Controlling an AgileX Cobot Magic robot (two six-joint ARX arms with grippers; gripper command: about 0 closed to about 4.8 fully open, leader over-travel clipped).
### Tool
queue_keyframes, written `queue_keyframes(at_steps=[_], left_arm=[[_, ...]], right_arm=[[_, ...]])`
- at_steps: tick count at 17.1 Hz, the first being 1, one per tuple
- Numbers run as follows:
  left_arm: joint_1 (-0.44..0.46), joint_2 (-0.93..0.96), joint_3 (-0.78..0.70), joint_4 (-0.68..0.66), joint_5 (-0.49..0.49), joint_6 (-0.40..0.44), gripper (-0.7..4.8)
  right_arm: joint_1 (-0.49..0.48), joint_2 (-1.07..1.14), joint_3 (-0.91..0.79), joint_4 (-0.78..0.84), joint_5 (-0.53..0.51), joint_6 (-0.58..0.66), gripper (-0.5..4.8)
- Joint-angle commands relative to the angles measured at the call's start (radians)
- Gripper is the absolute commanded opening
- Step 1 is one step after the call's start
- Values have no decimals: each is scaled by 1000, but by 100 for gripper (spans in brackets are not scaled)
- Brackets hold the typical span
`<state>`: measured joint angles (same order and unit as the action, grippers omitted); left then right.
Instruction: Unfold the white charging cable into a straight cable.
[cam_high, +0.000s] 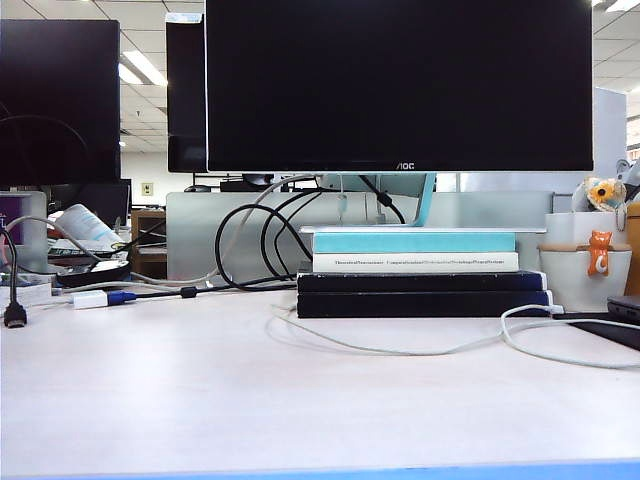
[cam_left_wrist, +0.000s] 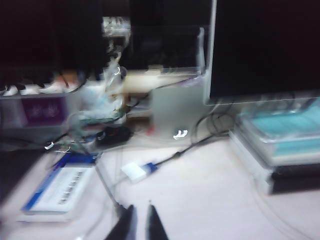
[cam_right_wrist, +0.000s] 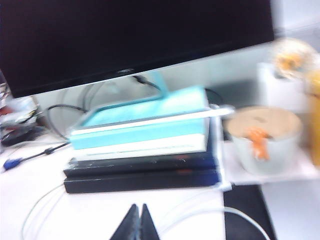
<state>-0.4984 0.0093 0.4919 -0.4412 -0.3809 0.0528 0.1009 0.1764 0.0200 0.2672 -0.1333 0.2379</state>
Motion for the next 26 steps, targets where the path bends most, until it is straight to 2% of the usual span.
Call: queue_keyframes(at_steps=[1,2,3,5,6,9,10,11,12,13,16,18,20,23,26], left_arm=[[5,18,-148,316,216,-10,49],[7,22,-244,431,248,11,48],[13,22,-293,467,246,17,48],[81,19,-431,478,285,-75,48],[122,17,-454,481,317,-71,48],[346,14,-470,476,444,-68,44],[487,14,-470,465,567,-79,-4],[639,14,-470,468,718,-119,-5],[673,14,-470,469,717,-142,-5],[685,14,-470,465,702,-144,-5],[680,14,-471,427,608,-135,-5],[679,14,-471,390,503,-150,-5],[673,14,-471,373,478,-181,-5],[563,14,-484,341,467,-108,-5],[407,14,-484,402,358,-21,-5]], right_arm=[[8,42,-6,76,19,-50,-1],[8,63,-6,101,19,-56,-1],[10,76,-6,119,13,-56,-1],[11,112,-6,164,-3,-55,-1],[10,112,-6,163,-3,-55,-1],[11,112,-6,155,-3,-55,-1],[11,112,-6,144,-3,-55,-1],[11,112,-6,101,-3,-55,-1],[11,112,-6,75,-2,-55,-1],[11,112,-6,58,7,-55,-2],[11,112,-6,-31,134,-84,-1],[11,112,-8,-17,143,-91,-1],[11,112,-8,-13,162,-117,-1],[10,112,-12,-60,183,-148,-1],[11,100,-13,11,154,-182,-1]])
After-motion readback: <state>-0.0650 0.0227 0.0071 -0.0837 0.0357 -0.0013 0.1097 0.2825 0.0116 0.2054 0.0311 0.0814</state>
